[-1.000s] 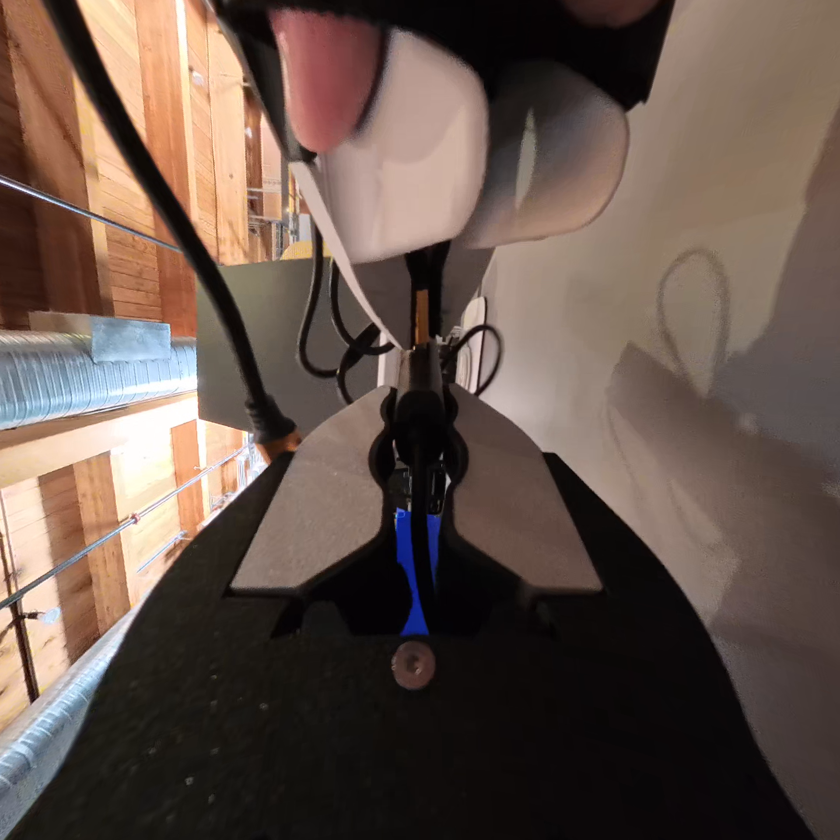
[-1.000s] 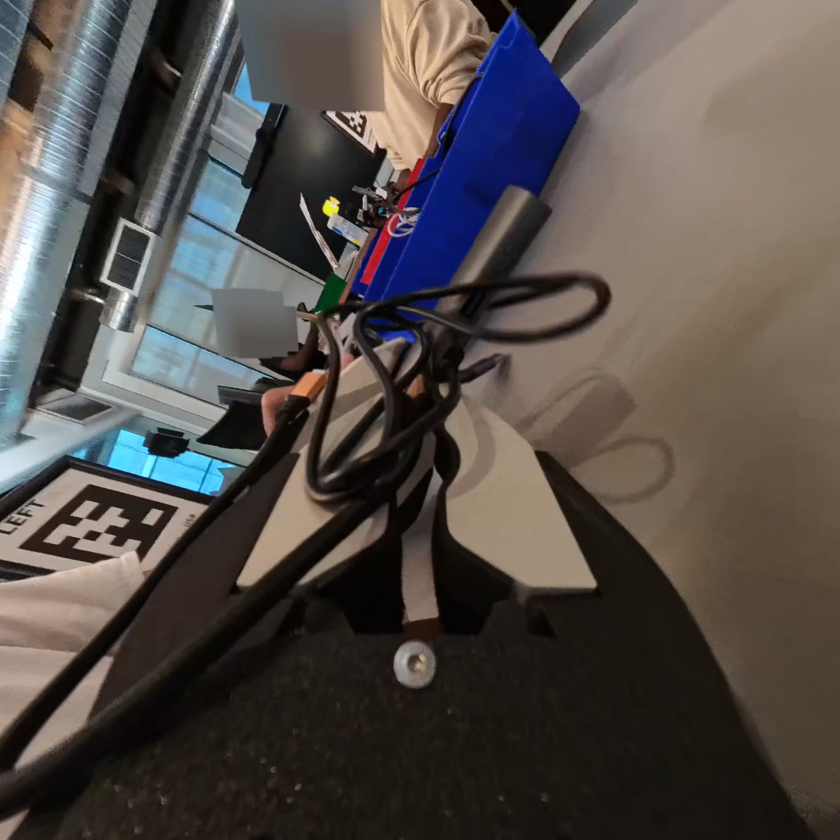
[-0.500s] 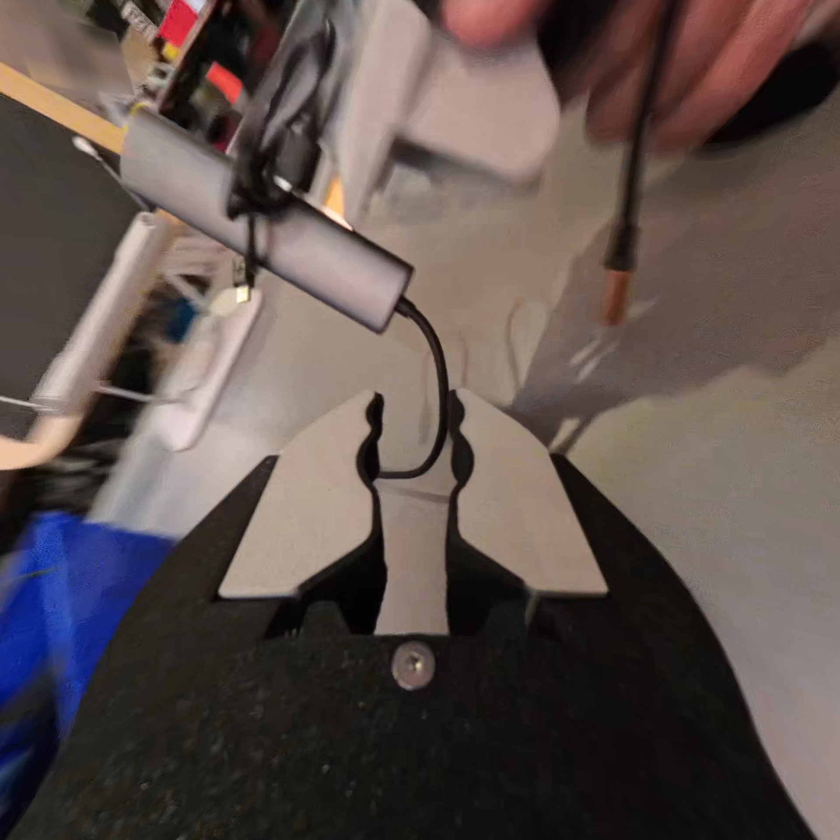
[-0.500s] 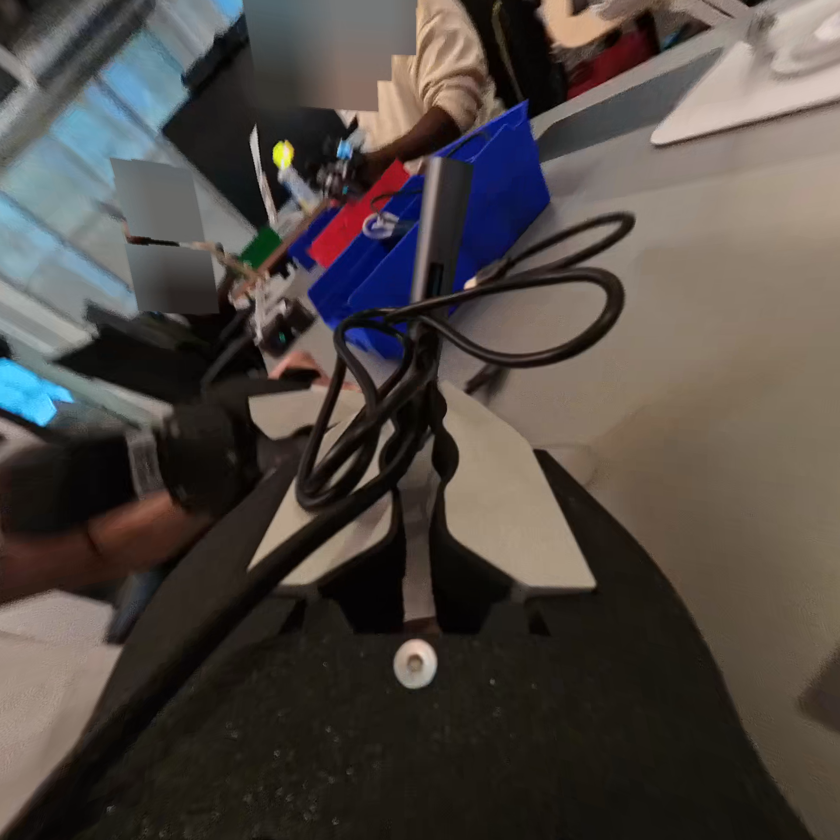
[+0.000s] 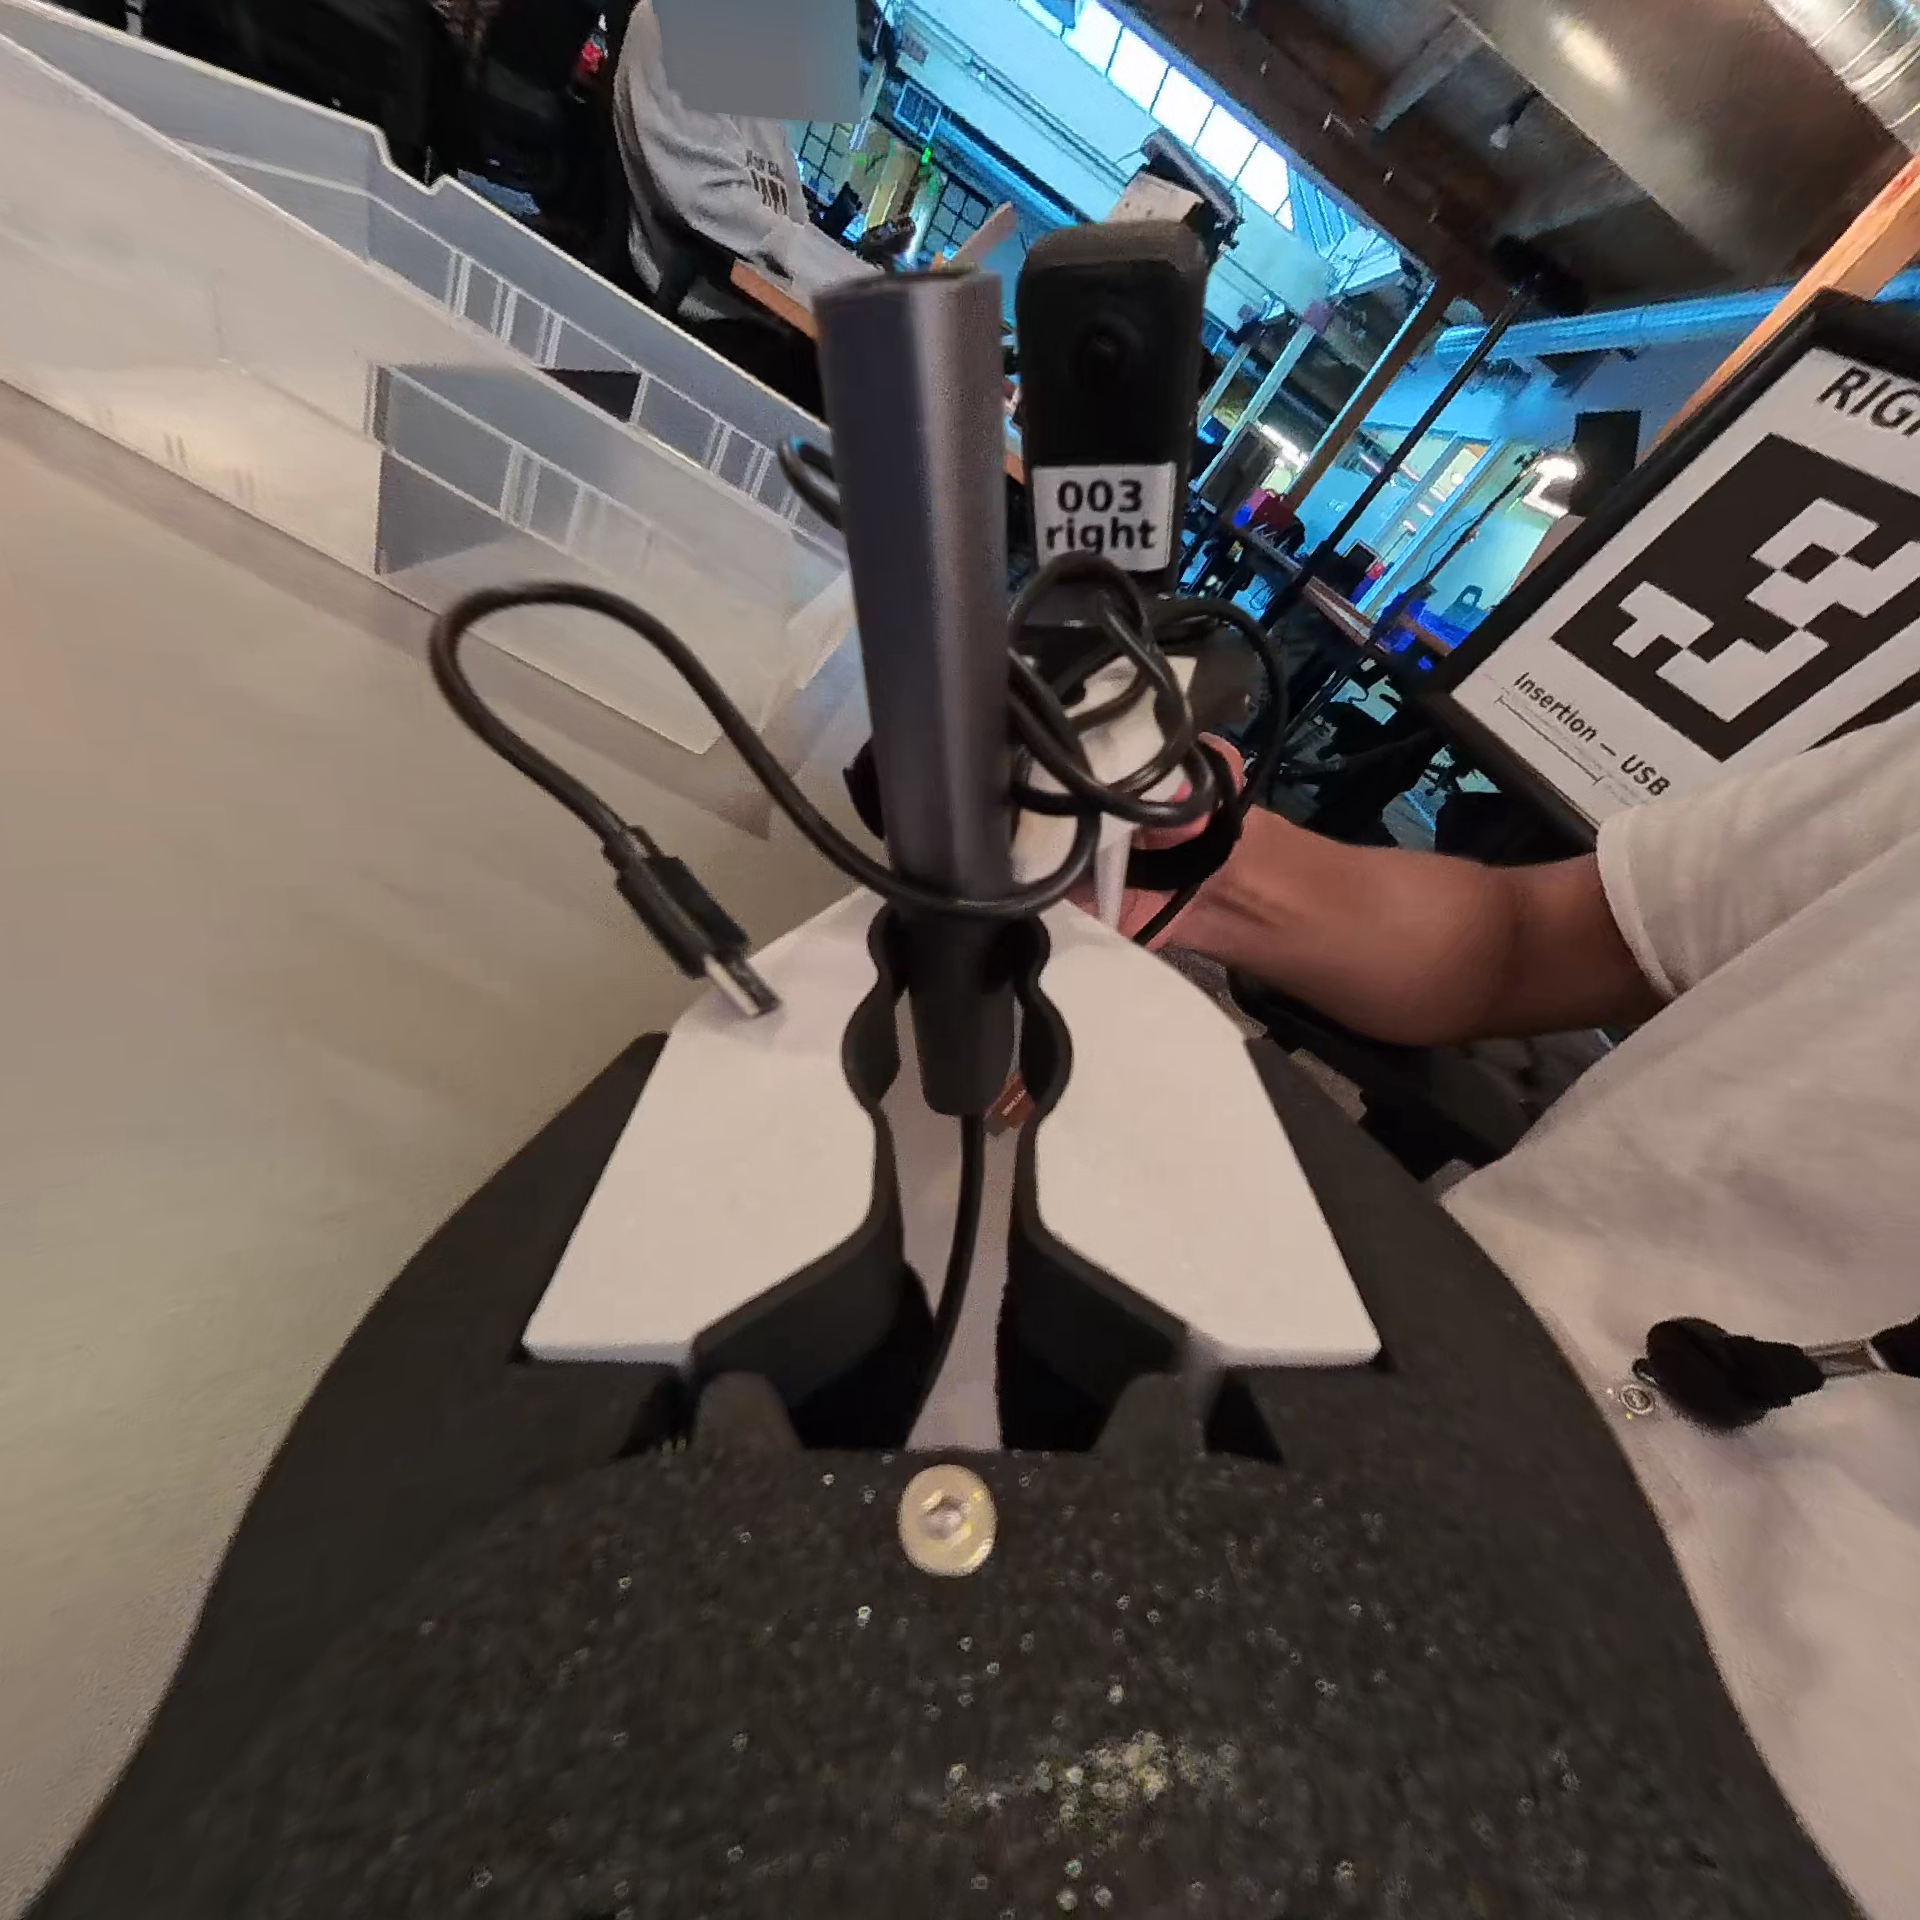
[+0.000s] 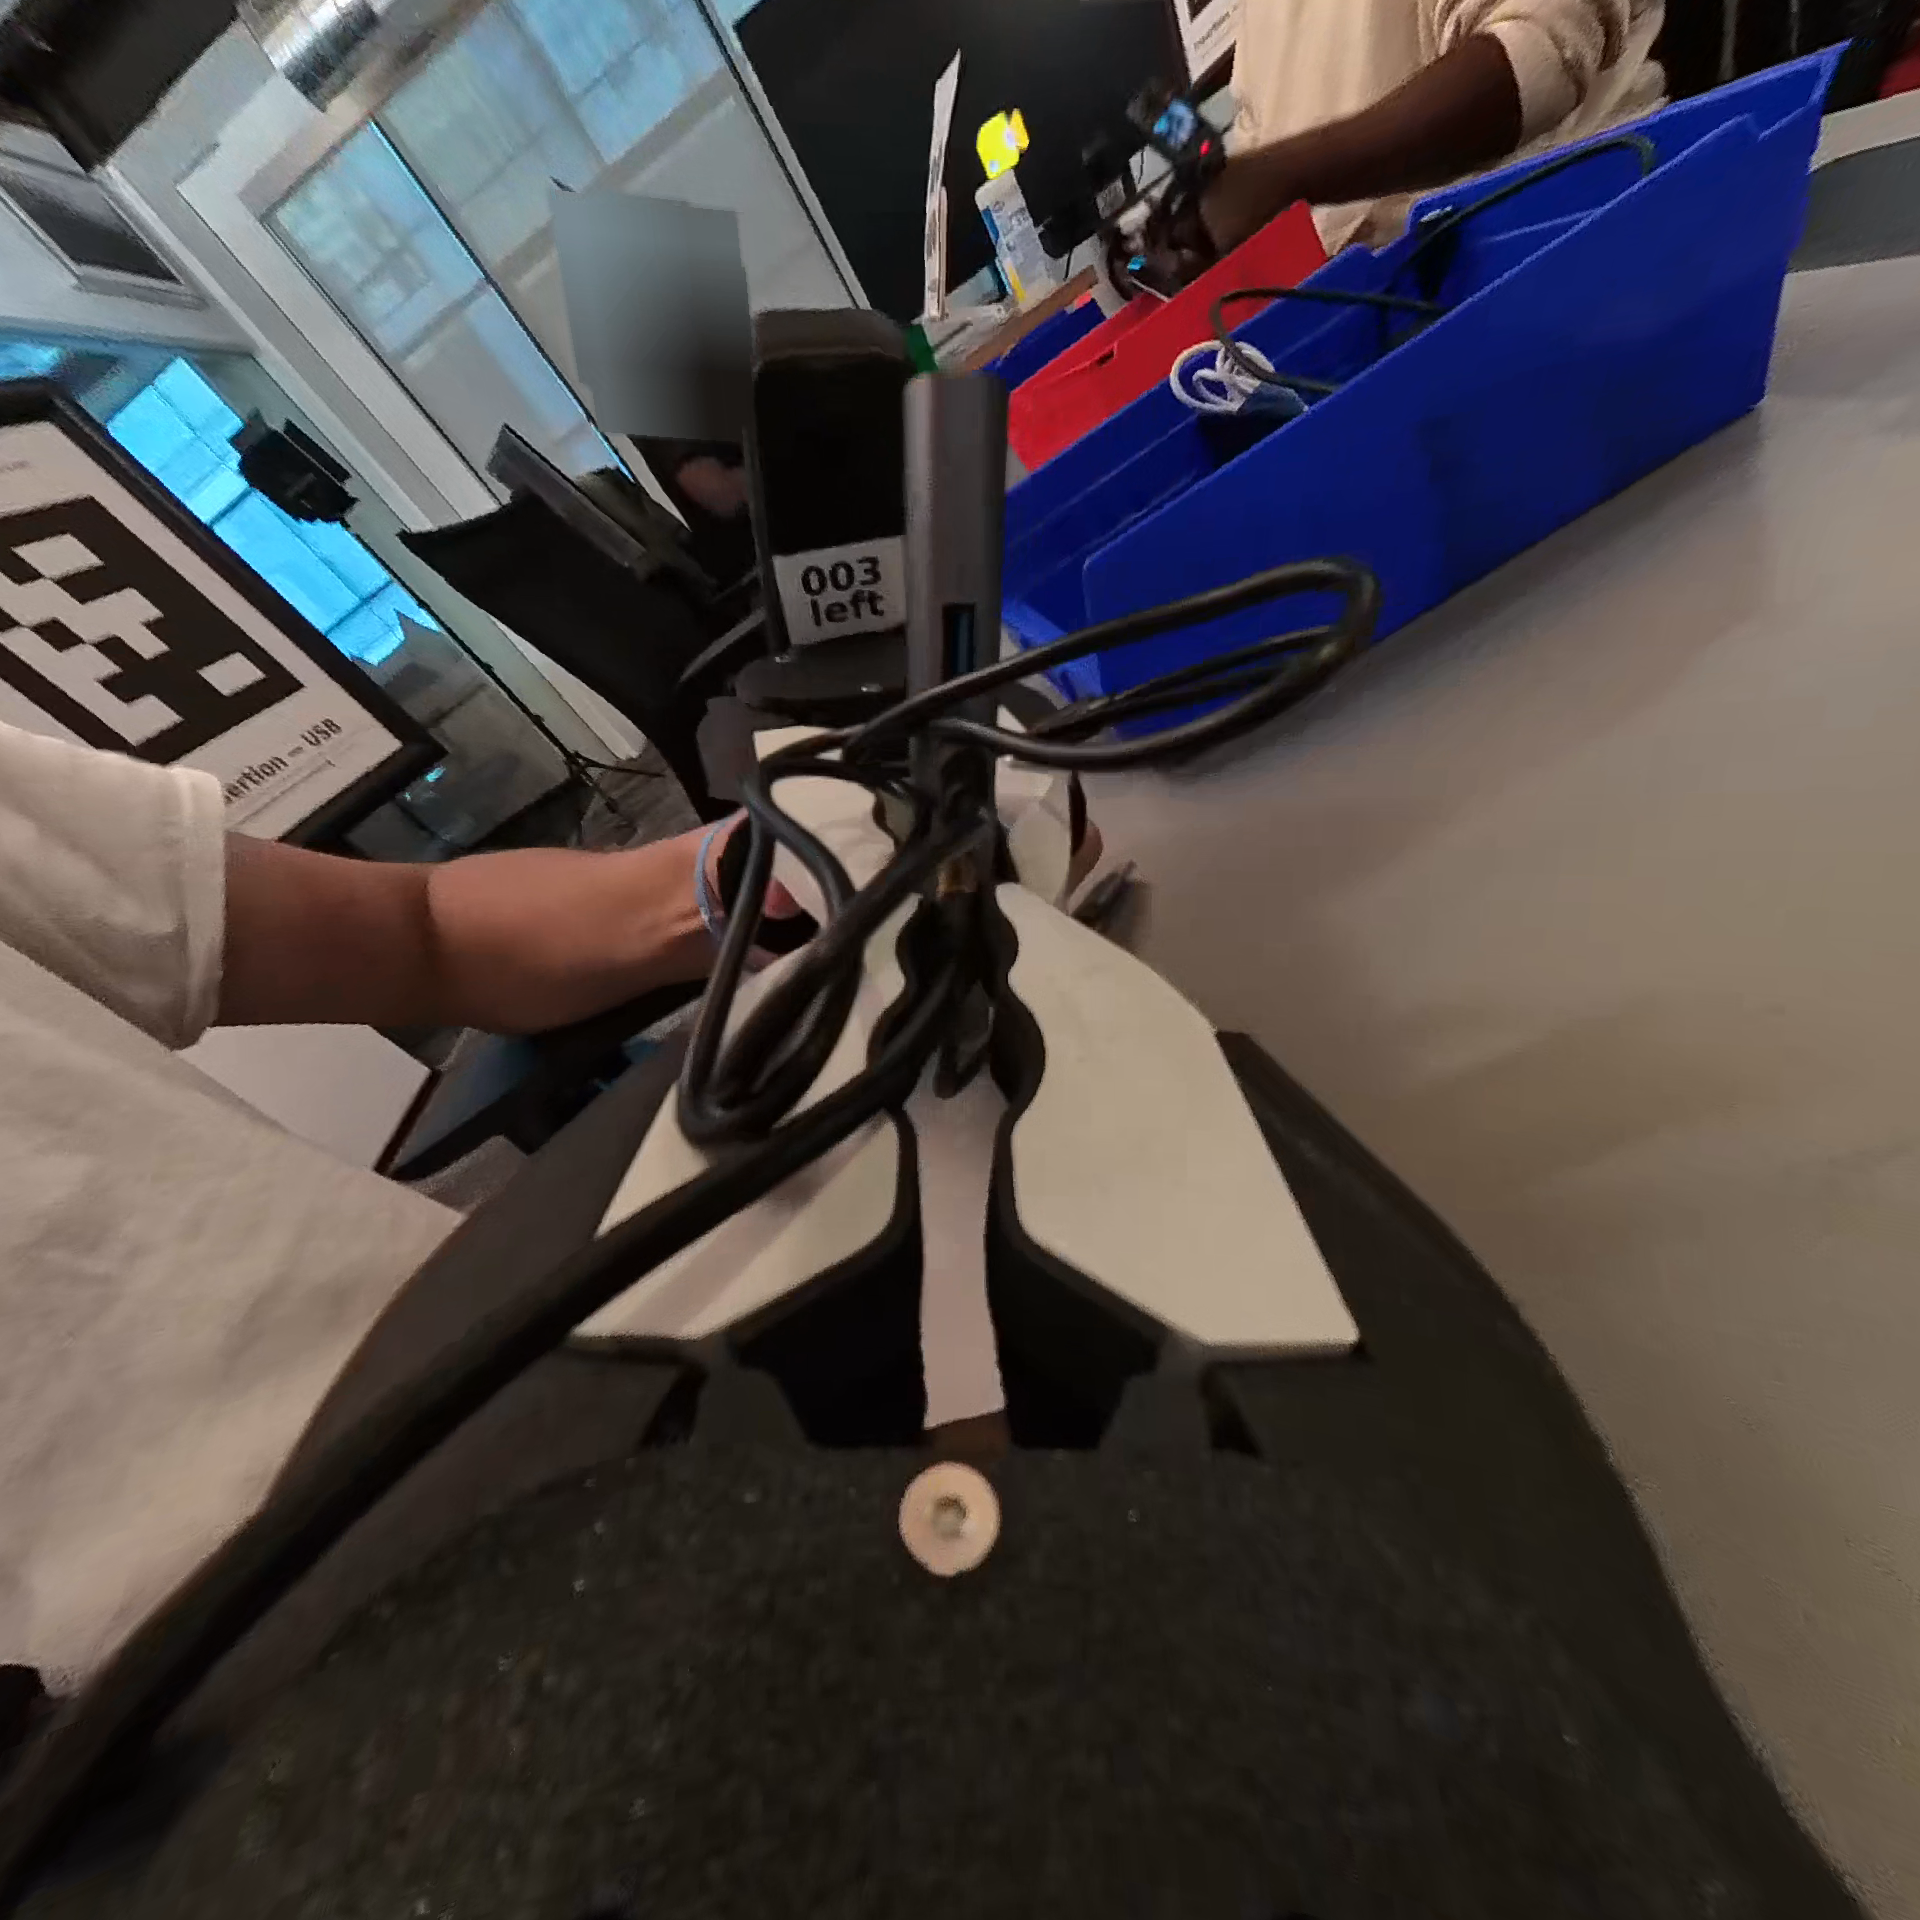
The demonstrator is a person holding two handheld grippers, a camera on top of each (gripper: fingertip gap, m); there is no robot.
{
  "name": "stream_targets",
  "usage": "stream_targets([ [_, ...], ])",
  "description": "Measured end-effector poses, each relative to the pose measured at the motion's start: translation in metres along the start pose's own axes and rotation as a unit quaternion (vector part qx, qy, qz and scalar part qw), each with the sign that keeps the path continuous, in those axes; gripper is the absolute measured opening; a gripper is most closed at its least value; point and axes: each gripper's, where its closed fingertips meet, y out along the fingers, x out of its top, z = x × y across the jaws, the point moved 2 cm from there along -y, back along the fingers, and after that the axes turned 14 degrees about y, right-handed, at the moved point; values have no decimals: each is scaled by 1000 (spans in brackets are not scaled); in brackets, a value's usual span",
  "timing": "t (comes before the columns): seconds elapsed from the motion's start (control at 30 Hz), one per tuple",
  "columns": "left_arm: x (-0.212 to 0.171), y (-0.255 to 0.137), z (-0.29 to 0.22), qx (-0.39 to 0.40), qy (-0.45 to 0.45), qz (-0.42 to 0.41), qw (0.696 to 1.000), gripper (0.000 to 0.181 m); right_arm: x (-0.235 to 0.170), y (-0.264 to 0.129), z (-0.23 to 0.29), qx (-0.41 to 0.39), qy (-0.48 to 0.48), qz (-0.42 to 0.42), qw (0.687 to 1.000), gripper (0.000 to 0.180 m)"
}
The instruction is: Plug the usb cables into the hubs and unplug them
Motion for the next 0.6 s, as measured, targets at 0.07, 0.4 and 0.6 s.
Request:
stream_targets([
  [0.07, -2, 0, -2, -11, 2, 2, 1000, 18, 1, -2, 0, 8, 16, -15, 1000, 9],
  [0.4, 12, 0, -26, -67, 21, -40, 997, 18, -1, -11, 26, 17, -36, 14, 999, 7],
  [0.6, 25, 0, -38, -76, 18, -82, 994, 17, 2, -16, 41, 33, -58, 8, 998, 6],
])
